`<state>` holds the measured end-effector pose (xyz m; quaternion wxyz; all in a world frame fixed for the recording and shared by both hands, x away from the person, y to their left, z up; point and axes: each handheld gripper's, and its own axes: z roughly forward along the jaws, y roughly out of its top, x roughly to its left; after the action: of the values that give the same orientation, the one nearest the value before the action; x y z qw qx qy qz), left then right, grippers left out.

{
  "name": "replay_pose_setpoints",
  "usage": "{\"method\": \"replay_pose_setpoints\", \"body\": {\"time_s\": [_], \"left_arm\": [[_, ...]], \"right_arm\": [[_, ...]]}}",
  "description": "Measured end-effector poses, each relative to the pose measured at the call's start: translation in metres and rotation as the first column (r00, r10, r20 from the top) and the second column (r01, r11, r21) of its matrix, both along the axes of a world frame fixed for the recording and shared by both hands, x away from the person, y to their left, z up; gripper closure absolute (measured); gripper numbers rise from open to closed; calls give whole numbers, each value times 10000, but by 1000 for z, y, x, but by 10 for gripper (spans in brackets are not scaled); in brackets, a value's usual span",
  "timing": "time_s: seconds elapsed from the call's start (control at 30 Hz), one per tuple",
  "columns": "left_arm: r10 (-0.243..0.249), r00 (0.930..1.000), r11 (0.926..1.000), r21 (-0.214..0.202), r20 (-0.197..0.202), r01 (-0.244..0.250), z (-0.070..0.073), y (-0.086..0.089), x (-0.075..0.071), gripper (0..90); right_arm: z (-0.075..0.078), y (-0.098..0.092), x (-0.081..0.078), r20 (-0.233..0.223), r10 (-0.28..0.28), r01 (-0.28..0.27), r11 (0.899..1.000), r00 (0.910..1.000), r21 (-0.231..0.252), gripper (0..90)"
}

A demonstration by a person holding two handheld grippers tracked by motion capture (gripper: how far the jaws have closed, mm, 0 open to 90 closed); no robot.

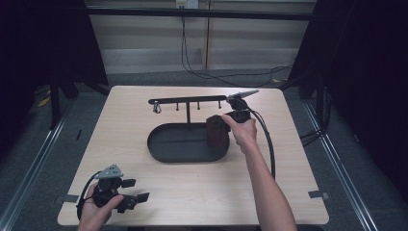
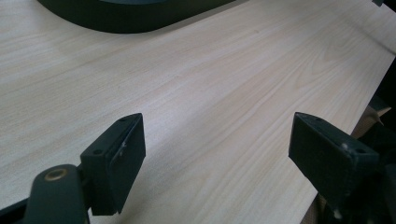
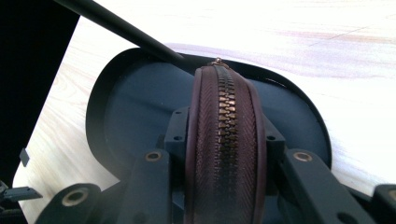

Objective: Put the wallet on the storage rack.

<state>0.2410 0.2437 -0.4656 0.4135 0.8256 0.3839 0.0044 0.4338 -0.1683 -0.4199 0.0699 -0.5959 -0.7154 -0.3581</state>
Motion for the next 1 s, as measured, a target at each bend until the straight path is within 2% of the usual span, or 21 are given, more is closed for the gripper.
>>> {"method": "replay_pose_setpoints", "body": {"time_s": [0.37,0.57,0.67,0.73,0.77,0.9,1.0], "left_arm": [[-4,10000,10000,-7,-16,4,0,0,0,188],[-10,10000,10000,17,-6,10,0,-1,0,188],[15,10000,10000,9,-8,-15,0,-1,0,188],[13,10000,10000,3,-15,-13,0,-1,0,188],[10,10000,10000,1,-21,-10,0,-1,1,189],[-36,10000,10000,28,-31,36,0,-2,1,188],[-18,10000,10000,38,-27,18,0,-2,1,188]], "right_arm": [[-22,9,2,19,-228,227,9982,9997,555,658],[-31,14,4,-58,-35,40,9956,10000,933,654],[-34,16,5,8,69,-70,9955,10000,941,646],[-34,16,5,24,63,-65,9963,10000,852,612],[-33,16,5,122,-62,52,9968,9999,803,548],[-31,15,5,2,40,-40,10000,10000,30,398],[-31,13,5,2,-25,25,9999,10000,-134,356]]}}
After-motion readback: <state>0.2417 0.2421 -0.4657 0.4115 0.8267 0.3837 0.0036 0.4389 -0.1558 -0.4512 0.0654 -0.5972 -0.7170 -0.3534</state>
